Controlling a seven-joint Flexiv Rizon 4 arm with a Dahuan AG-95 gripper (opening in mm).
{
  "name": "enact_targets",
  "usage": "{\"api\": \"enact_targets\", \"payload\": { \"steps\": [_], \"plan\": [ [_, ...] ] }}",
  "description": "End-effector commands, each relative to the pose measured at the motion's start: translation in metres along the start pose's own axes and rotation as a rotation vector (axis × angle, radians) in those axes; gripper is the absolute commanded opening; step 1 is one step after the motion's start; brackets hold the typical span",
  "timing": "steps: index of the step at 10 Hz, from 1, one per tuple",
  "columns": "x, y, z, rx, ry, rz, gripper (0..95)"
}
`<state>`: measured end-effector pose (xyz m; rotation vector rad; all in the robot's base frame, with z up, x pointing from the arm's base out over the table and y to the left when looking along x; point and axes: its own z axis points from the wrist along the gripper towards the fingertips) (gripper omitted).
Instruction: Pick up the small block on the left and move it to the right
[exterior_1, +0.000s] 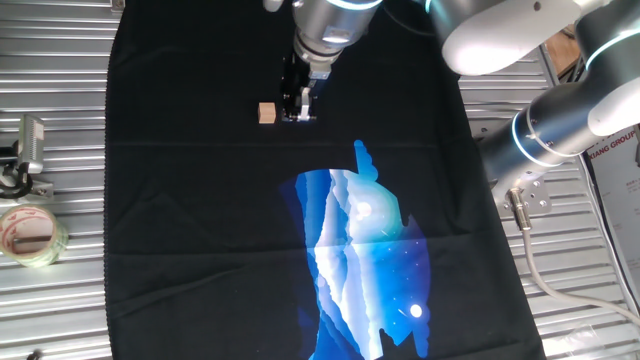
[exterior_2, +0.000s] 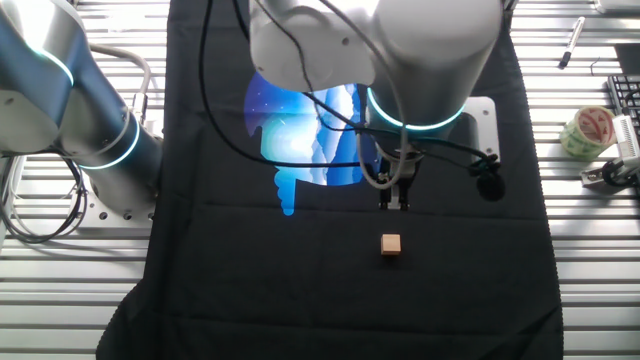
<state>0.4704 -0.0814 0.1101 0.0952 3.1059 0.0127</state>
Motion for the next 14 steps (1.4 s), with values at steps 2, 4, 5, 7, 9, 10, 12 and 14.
{"api": "enact_targets", "payload": {
  "steps": [2, 4, 5, 7, 9, 10, 12, 14],
  "plan": [
    [0.0025, 0.0001, -0.002, -0.002, -0.008, 0.005, 0.0],
    [0.0025, 0.0001, -0.002, -0.002, -0.009, 0.008, 0.0],
    [0.0025, 0.0001, -0.002, -0.002, -0.013, 0.008, 0.0],
    [0.0025, 0.0001, -0.002, -0.003, -0.025, 0.012, 0.0],
    [0.0025, 0.0001, -0.002, -0.003, -0.023, 0.015, 0.0],
    [0.0025, 0.0001, -0.002, -0.004, -0.022, 0.016, 0.0],
    [0.0025, 0.0001, -0.002, -0.01, -0.022, 0.015, 0.0],
    [0.0025, 0.0001, -0.002, -0.019, -0.026, 0.011, 0.0]
  ]
}}
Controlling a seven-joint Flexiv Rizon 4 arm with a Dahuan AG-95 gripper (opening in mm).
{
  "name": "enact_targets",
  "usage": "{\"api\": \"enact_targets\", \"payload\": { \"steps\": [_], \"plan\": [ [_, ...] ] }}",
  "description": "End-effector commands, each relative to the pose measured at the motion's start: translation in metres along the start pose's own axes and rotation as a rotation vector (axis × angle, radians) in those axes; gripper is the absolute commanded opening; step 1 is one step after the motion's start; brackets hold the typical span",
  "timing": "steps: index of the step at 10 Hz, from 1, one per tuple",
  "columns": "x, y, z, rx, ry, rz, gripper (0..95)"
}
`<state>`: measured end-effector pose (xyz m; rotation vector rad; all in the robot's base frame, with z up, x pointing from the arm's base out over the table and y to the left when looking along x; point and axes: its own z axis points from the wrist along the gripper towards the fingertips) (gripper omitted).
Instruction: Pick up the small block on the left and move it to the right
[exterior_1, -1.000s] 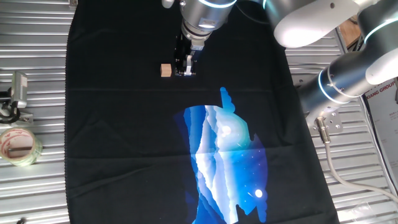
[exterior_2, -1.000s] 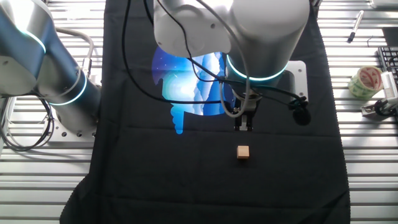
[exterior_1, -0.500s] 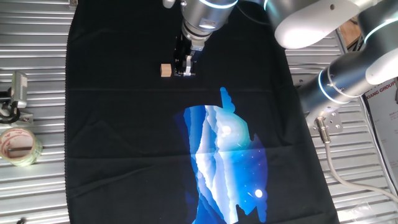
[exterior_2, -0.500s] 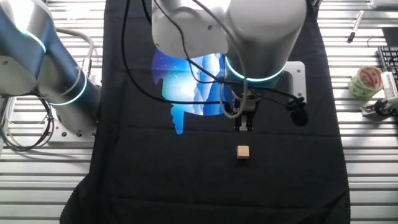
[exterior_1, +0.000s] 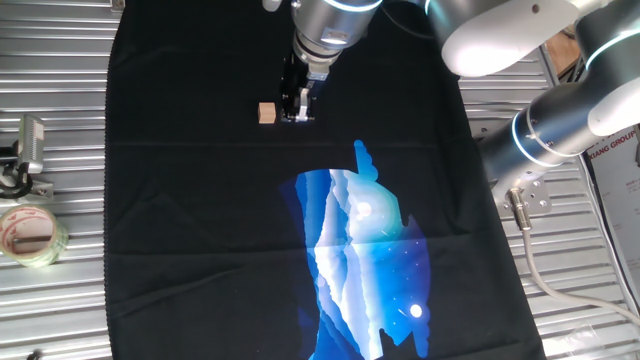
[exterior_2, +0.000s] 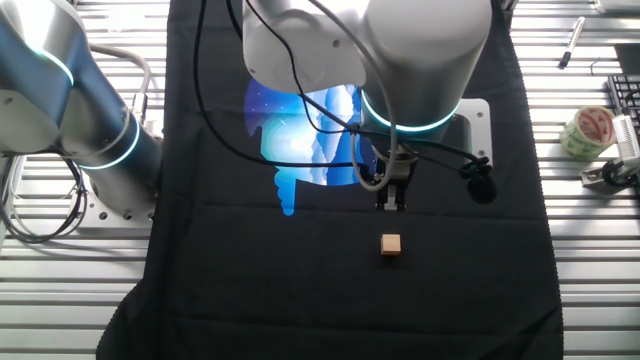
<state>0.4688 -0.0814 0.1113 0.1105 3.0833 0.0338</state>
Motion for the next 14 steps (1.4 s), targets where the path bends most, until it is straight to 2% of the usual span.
{"api": "enact_targets", "payload": {
  "steps": [1, 8, 14],
  "plan": [
    [0.0008, 0.0001, -0.0008, -0.004, -0.008, 0.005, 0.0],
    [0.0012, -0.0008, -0.0009, -0.017, 0.0, 0.034, 0.0],
    [0.0016, -0.006, -0.0013, -0.023, -0.009, 0.033, 0.0]
  ]
}}
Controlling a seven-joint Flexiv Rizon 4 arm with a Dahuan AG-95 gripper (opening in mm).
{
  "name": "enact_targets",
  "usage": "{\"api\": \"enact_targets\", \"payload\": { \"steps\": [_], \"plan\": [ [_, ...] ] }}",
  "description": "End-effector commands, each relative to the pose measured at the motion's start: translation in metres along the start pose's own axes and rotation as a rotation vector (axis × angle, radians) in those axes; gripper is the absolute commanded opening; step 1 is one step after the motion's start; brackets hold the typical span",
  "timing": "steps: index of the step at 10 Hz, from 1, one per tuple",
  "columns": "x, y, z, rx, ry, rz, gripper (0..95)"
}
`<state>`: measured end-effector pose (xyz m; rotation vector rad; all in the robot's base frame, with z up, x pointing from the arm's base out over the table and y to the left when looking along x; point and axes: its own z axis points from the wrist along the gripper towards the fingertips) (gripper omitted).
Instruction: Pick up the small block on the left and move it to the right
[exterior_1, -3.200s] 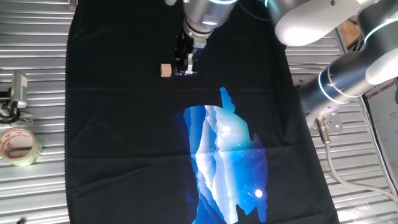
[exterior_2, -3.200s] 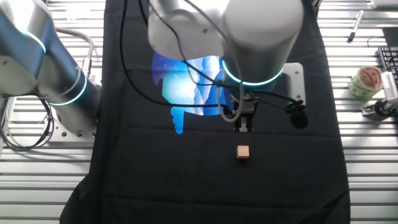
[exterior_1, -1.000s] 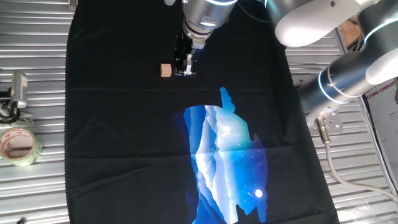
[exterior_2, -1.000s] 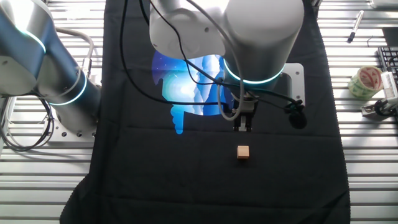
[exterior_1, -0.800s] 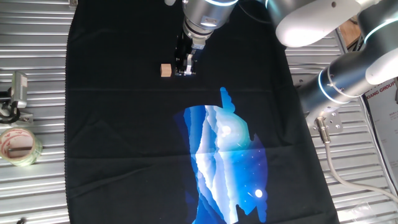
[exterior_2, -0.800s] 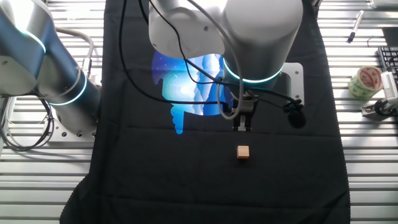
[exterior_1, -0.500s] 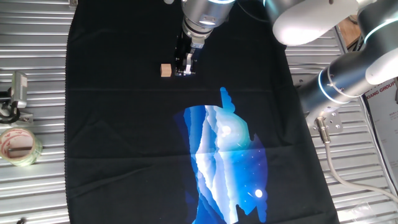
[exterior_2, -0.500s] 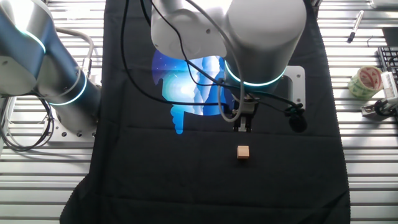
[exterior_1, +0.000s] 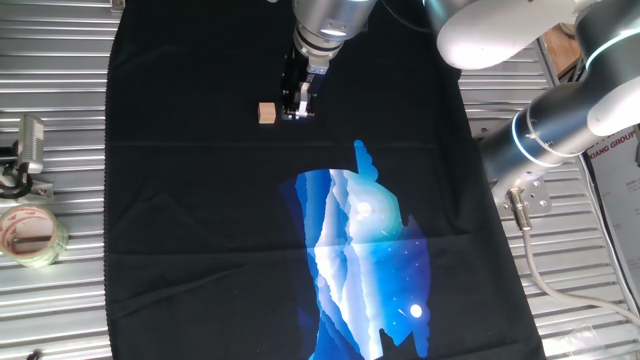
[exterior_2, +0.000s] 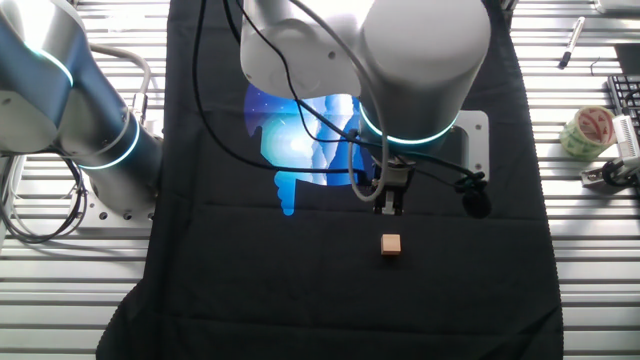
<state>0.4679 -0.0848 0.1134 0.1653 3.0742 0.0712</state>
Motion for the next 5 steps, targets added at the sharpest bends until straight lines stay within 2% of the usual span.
{"api": "enact_targets", "payload": {
  "steps": [1, 5],
  "plan": [
    [0.001, -0.005, 0.001, -0.003, -0.005, -0.008, 0.0],
    [0.004, -0.026, -0.002, 0.003, -0.007, -0.037, 0.0]
  ]
}}
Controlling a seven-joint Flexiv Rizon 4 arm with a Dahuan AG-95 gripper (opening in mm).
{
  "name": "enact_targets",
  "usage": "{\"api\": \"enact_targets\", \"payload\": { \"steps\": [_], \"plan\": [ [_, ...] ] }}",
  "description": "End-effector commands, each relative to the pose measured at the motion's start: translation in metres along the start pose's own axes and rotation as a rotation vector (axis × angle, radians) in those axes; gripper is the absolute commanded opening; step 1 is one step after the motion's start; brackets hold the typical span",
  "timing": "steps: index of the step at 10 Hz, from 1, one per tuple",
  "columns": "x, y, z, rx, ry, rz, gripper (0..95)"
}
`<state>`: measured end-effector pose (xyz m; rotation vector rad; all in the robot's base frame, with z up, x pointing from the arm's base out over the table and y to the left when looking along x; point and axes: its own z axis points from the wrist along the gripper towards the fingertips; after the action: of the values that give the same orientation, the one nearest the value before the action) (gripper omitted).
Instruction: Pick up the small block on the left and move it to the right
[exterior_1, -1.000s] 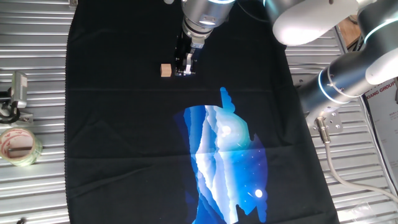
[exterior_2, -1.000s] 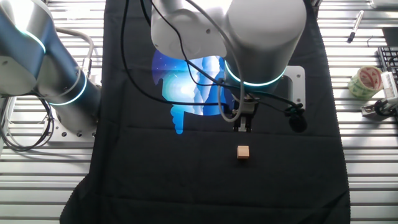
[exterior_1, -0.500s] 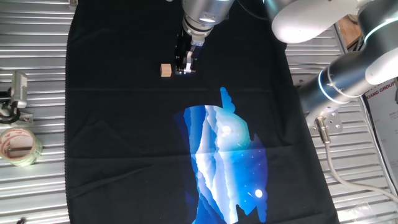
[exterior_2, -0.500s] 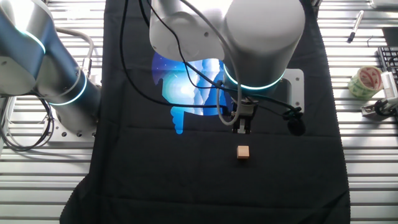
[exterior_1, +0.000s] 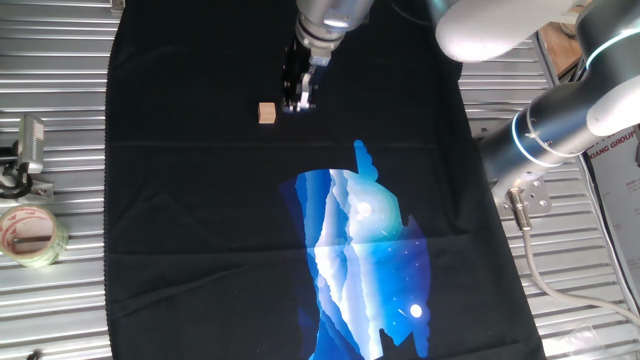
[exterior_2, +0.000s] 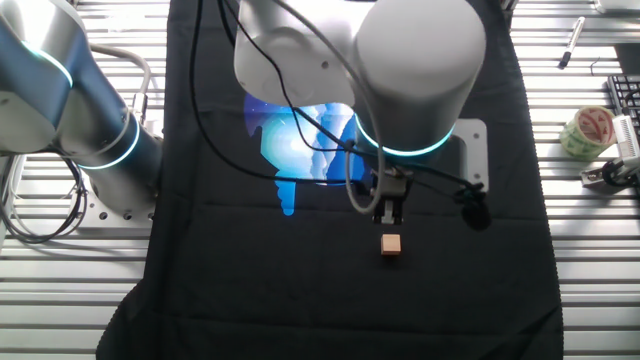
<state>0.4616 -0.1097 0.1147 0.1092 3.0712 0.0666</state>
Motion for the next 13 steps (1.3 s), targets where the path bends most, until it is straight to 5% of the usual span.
{"api": "enact_targets", "payload": {
  "steps": [1, 8, 9, 10, 11, 13],
  "plan": [
    [0.001, -0.0049, -0.0001, 0.004, -0.003, -0.008, 0.0],
    [0.0024, -0.0076, -0.0009, 0.006, -0.019, -0.056, 0.0],
    [0.0024, -0.0076, -0.0009, 0.007, -0.021, -0.06, 19.0],
    [0.0024, -0.0076, -0.0009, 0.007, -0.023, -0.062, 19.0],
    [0.0024, -0.0076, -0.0009, 0.008, -0.024, -0.065, 38.0],
    [0.0024, -0.0077, -0.0009, 0.008, -0.03, -0.069, 38.0]
  ]
}}
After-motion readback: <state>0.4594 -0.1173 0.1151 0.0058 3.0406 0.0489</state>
